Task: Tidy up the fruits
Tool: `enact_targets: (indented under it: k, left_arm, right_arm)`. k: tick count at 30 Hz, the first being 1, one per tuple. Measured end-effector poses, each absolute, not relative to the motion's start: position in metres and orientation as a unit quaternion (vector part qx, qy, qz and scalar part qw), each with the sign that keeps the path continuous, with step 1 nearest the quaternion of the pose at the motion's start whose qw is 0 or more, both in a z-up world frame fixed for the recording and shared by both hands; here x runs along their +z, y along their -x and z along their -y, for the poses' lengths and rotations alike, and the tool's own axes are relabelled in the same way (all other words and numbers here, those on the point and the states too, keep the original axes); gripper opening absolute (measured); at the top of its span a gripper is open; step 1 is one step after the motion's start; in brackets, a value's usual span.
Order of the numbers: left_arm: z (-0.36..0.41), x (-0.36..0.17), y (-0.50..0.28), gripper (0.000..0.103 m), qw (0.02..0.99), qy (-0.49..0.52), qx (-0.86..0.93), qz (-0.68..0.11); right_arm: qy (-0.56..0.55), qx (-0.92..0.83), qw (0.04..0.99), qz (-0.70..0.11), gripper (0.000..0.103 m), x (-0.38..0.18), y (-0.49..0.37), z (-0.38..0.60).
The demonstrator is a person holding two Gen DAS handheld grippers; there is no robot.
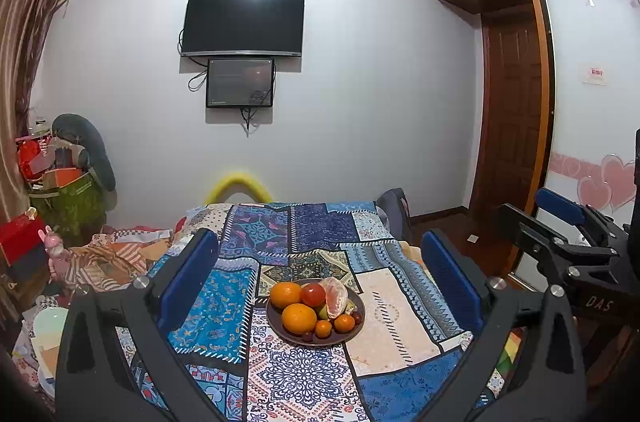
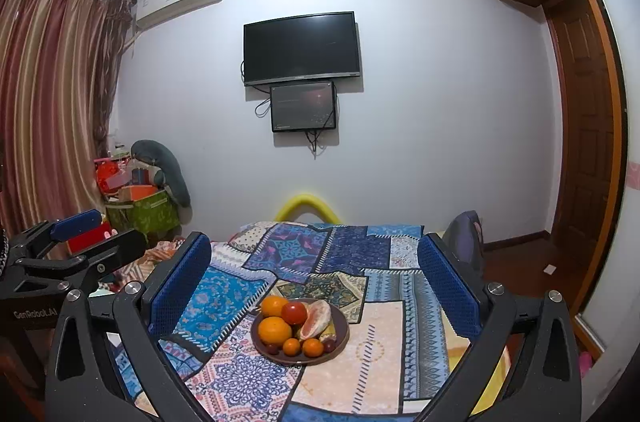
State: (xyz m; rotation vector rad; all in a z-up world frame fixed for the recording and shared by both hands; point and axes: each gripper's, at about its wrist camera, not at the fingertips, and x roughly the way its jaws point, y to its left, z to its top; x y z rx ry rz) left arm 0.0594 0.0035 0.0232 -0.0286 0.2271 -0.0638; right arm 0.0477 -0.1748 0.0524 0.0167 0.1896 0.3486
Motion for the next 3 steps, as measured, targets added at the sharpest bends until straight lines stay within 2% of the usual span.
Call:
enact_targets:
  k: [3]
  left_arm:
    - [-0.0037,0.0227,-0.06,0.103,0.993,0.015,-0.033,-0.115]
  right_arm:
    - [-0.007,0.173,0.98,-0.095,0.103,0.0521,-0.0486,0.1745]
